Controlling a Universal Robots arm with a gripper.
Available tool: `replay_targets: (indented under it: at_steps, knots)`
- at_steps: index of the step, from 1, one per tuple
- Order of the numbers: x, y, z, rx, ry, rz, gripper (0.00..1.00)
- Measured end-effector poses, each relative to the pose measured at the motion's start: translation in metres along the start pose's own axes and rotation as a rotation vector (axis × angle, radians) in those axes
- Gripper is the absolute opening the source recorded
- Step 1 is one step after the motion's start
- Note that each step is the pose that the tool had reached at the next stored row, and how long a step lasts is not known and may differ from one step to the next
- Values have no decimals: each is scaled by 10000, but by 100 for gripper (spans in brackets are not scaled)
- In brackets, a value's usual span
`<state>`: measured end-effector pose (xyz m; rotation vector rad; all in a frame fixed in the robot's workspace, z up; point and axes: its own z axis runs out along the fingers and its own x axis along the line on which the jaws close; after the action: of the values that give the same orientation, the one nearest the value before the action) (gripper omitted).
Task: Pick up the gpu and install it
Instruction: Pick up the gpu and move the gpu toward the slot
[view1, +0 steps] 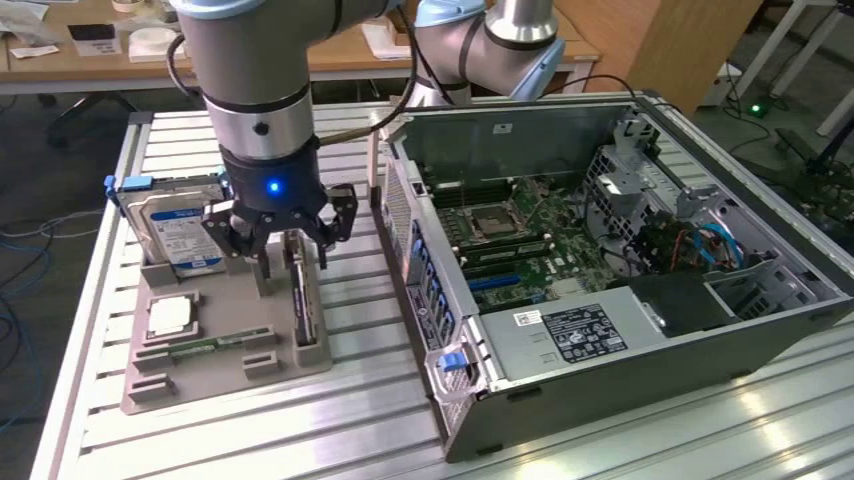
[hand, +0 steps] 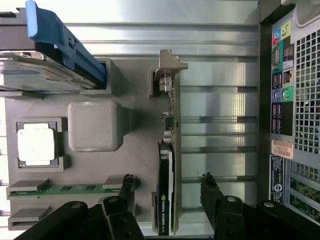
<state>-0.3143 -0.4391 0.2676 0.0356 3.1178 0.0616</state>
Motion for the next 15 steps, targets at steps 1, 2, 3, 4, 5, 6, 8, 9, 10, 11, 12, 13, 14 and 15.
replay_targets:
  at_steps: [1, 2, 3, 4, 5, 6, 8, 9, 10, 11, 12, 13, 14, 15]
  knots:
    - [0, -2, 18, -1, -1, 2, 65]
    - [-1, -5, 36, 0, 0, 2, 65]
    - [-2, -7, 54, 0, 0, 2, 65]
    - [-3, -9, 73, 0, 0, 1, 65]
    - [-4, -12, 92, -1, 0, 2, 65]
    - [-4, -14, 110, 0, -1, 2, 65]
    - [-6, -16, 146, 0, 0, 2, 65]
    - [-6, -18, 164, 0, 0, 1, 65]
    - [-7, -18, 182, 0, 0, 2, 65]
    - [-7, -19, 199, 1, 1, 2, 65]
    - [-7, -20, 217, 1, 1, 2, 65]
    - [-7, -21, 236, 0, 0, 2, 65]
    - [-7, -22, 254, 0, 0, 2, 65]
    - [-7, -22, 273, 0, 0, 2, 65]
